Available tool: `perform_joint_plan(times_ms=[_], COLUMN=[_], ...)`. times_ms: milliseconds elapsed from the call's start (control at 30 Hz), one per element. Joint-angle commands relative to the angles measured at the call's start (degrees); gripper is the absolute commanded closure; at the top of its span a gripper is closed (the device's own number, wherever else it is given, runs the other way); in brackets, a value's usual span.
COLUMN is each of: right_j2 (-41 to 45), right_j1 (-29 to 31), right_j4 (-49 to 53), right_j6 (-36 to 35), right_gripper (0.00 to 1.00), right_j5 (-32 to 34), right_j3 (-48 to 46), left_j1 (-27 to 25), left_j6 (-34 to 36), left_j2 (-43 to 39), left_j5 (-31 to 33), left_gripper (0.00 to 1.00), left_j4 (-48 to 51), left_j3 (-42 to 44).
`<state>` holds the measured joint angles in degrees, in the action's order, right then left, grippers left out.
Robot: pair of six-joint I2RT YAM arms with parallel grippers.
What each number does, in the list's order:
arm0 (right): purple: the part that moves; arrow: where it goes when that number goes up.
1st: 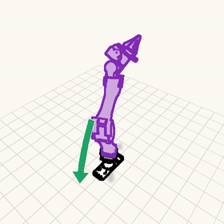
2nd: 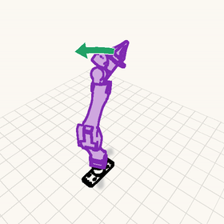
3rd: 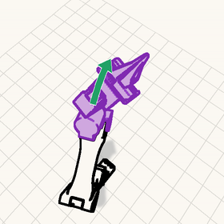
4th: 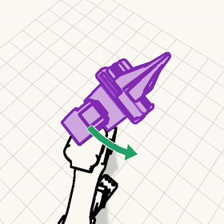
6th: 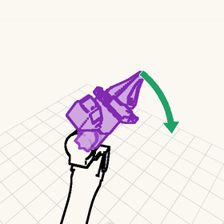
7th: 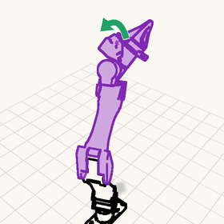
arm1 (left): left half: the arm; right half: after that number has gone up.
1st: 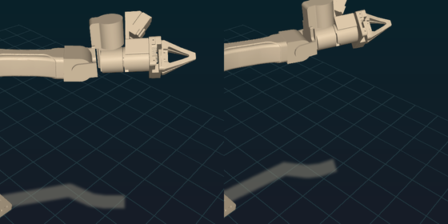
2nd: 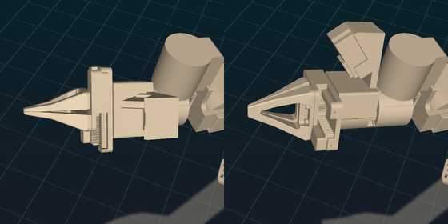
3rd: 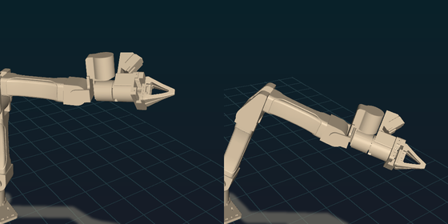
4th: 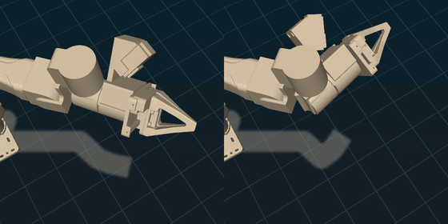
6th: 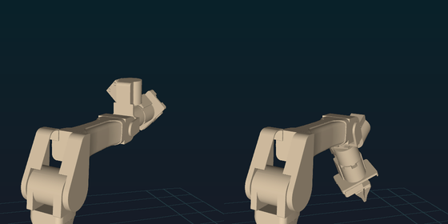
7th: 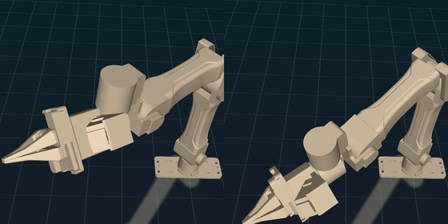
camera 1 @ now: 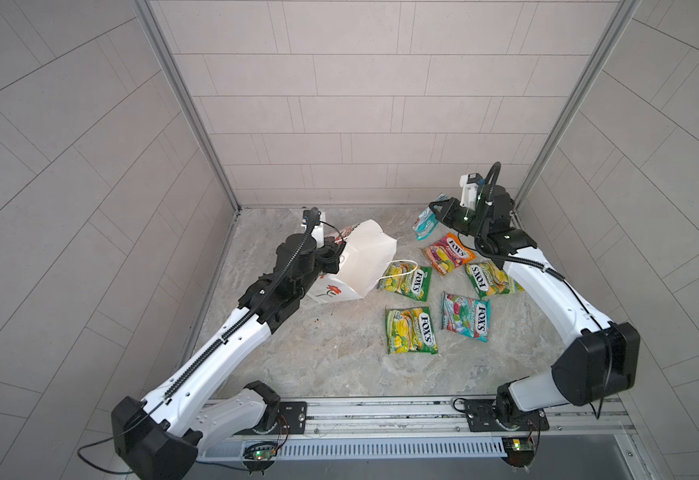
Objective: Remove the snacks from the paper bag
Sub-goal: 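Carry the teal packet farther from the robot and lower it near the orange packet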
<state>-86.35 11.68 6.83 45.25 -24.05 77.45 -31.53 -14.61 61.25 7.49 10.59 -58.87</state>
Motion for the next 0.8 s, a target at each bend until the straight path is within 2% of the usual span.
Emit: perform_joint_plan(times_ms=[0, 500, 767], right_j2=[-3.8, -27.4, -36.3], right_j1=[-0.1, 0.0, -0.8], right_j4=[-1.0, -1.8, -1.8], right_j6=[-2.7, -3.5, -3.5], right_gripper=[1.00, 1.00, 1.00], right_j5=[-2.7, -18.3, -19.8], right_j3=[2.0, 18.3, 21.1], left_j1=[0.3, 0.6, 0.8], left_j6=[-0.2, -0.9, -1.0], left_j2=[-1.5, -2.1, -1.9], left_j5=[-0.5, -2.2, -2.4], left_gripper=[1.00, 1.00, 1.00], left_j4=[-0.8, -2.6, -2.5], left_j3=[-1.0, -0.3, -0.4])
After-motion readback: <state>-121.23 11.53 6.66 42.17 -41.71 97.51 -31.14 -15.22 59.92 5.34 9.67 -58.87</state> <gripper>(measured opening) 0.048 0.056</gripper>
